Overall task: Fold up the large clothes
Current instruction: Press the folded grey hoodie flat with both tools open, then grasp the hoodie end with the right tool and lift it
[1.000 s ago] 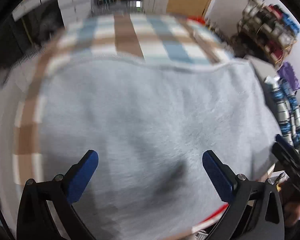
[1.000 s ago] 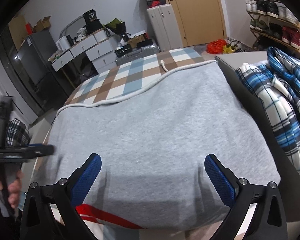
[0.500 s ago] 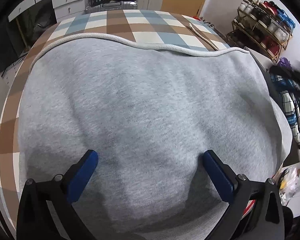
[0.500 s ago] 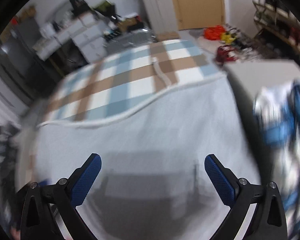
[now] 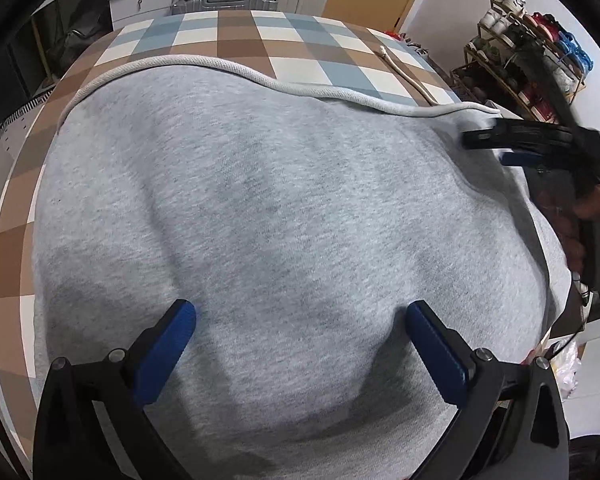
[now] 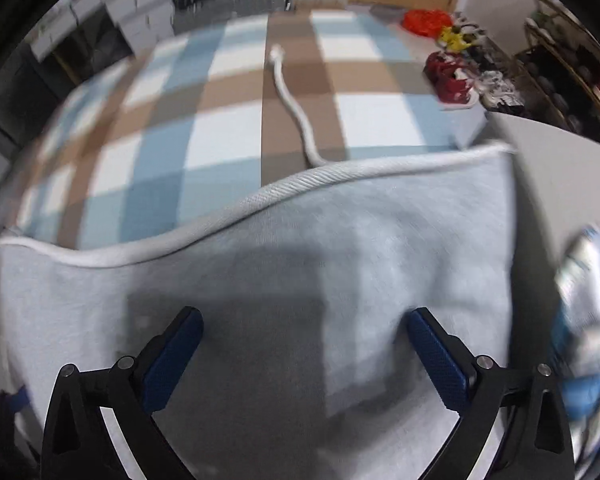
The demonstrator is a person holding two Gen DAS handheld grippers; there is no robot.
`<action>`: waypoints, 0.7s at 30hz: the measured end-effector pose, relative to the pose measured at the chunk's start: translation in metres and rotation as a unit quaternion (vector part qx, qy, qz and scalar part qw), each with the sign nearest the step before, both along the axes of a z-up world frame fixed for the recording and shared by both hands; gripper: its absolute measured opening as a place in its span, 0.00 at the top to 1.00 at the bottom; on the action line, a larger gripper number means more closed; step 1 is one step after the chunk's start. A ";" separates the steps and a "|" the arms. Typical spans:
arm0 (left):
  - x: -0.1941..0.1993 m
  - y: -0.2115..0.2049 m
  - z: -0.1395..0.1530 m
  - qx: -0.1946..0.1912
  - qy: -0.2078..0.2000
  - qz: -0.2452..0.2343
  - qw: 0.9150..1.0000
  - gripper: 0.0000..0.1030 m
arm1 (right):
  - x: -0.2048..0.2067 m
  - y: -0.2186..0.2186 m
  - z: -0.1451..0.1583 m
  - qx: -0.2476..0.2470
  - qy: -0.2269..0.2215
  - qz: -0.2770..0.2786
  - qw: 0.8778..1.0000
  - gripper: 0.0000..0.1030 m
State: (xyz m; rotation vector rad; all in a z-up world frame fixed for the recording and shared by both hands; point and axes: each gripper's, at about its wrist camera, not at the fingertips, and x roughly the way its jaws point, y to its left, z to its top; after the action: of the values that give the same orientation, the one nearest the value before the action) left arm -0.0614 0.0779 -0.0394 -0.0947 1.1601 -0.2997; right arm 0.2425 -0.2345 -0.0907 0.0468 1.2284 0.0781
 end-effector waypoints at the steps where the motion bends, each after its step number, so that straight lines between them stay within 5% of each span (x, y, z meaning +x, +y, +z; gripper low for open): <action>1: -0.001 0.000 0.000 0.000 0.000 0.002 1.000 0.01 | -0.014 -0.006 0.009 0.023 -0.007 -0.002 1.000 0.00; 7: 0.001 -0.001 -0.001 0.003 -0.003 0.013 1.000 0.01 | -0.099 -0.020 0.030 0.055 -0.006 0.059 0.997 0.00; 13: 0.000 -0.004 -0.002 0.011 -0.011 0.024 1.000 0.01 | -0.124 -0.033 -0.008 0.080 0.047 0.051 0.994 0.00; 18: 0.001 -0.007 -0.001 0.026 -0.023 -0.006 0.999 0.01 | -0.144 -0.044 -0.004 0.113 -0.021 0.026 0.993 0.00; 21: -0.004 -0.004 0.009 0.024 -0.031 -0.015 0.999 0.01 | -0.173 -0.071 0.015 0.206 -0.043 -0.024 0.977 0.00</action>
State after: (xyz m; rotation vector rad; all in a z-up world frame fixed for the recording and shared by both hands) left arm -0.0649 0.0741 -0.0300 -0.0261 1.1062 -0.2992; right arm 0.0693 -0.3056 -0.0761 0.4300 1.1083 0.2885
